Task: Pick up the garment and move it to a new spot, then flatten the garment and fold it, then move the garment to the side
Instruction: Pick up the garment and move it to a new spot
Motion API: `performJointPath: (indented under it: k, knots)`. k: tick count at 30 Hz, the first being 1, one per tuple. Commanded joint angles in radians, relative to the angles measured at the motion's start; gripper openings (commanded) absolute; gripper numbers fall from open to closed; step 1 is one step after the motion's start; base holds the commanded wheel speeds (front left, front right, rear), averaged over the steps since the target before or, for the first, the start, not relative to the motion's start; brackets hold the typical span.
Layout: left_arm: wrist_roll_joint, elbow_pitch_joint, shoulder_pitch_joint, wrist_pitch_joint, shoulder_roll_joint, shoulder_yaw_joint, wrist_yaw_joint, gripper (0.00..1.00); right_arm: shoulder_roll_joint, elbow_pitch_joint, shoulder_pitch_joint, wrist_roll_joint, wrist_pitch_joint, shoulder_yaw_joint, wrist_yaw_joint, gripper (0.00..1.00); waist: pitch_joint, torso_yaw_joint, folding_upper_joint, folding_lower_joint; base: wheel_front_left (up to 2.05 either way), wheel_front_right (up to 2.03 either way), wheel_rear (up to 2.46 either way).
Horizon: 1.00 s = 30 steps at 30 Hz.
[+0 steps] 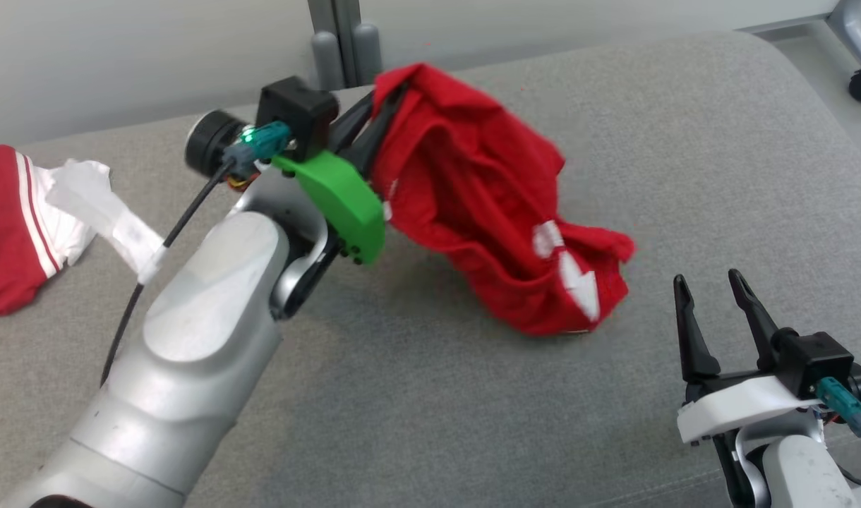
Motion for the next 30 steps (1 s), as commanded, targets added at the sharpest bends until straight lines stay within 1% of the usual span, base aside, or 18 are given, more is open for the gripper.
performJointPath:
  k: [1, 5, 7, 14, 15, 16, 17, 18, 22, 26, 30]
  knots:
    - [0.013, 0.048, 0.014, -0.024, 0.026, 0.000, 0.000, 0.00, -0.003, -0.004, -0.015, 0.004, -0.005, 0.001, 0.000, 1.00, 0.044, -0.010, -0.0001, 0.0000, 0.00, 0.00, 0.00]
    - [0.036, 0.204, 0.026, -0.087, 0.062, 0.003, 0.006, 0.00, -0.003, -0.010, -0.039, 0.007, -0.005, 0.005, 0.000, 1.00, 0.099, -0.017, -0.0001, 0.0000, 0.00, 0.00, 0.00]
    - [0.029, 0.269, 0.021, -0.107, 0.067, 0.011, 0.008, 0.00, -0.003, -0.013, -0.049, 0.004, -0.005, 0.005, 0.000, 1.00, 0.124, -0.017, -0.0001, 0.0000, 0.00, 0.00, 0.00]
    - [0.065, 0.425, -0.014, -0.220, 0.082, 0.010, 0.026, 0.01, -0.003, -0.016, -0.073, -0.004, -0.005, 0.006, 0.000, 1.00, 0.184, -0.014, -0.0001, 0.0000, 0.00, 0.00, 0.00]
    - [0.070, 0.438, -0.010, -0.228, 0.078, 0.008, 0.026, 0.29, -0.003, -0.015, -0.076, -0.007, -0.005, 0.007, 0.000, 1.00, 0.187, -0.013, -0.0001, 0.0000, 0.00, 0.00, 0.00]
    - [0.075, 0.451, -0.008, -0.238, 0.073, 0.008, 0.025, 0.50, -0.003, -0.015, -0.078, -0.009, -0.005, 0.007, 0.000, 1.00, 0.190, -0.010, -0.0001, 0.0000, 0.00, 0.00, 0.00]
    - [0.078, 0.459, -0.007, -0.243, 0.072, 0.009, 0.024, 0.96, -0.003, -0.013, -0.079, -0.011, -0.005, 0.008, 0.000, 1.00, 0.192, -0.007, -0.0001, 0.0000, 0.00, 0.00, 0.00]
    - [0.082, 0.469, -0.005, -0.250, 0.070, 0.008, 0.024, 1.00, -0.003, -0.011, -0.081, -0.013, -0.005, 0.008, 0.000, 1.00, 0.194, -0.003, -0.0001, 0.0000, 0.00, 0.00, 0.00]
    - [0.096, 0.473, 0.009, -0.258, 0.052, 0.022, 0.032, 1.00, -0.003, -0.009, -0.081, -0.015, -0.005, 0.008, 0.000, 1.00, 0.188, 0.017, -0.0001, 0.0000, 0.00, 0.00, 0.00]
    - [0.116, 0.394, 0.050, -0.256, 0.054, 0.063, 0.044, 1.00, -0.003, -0.006, -0.076, -0.023, -0.005, 0.010, 0.000, 1.00, 0.167, 0.038, -0.0001, 0.0000, 0.00, 0.00, 0.00]
    - [0.147, 0.297, 0.129, -0.255, 0.056, 0.116, 0.049, 1.00, -0.003, 0.001, -0.058, -0.032, -0.005, 0.012, 0.000, 1.00, 0.121, 0.057, -0.0001, 0.0000, 0.00, 0.00, 0.00]
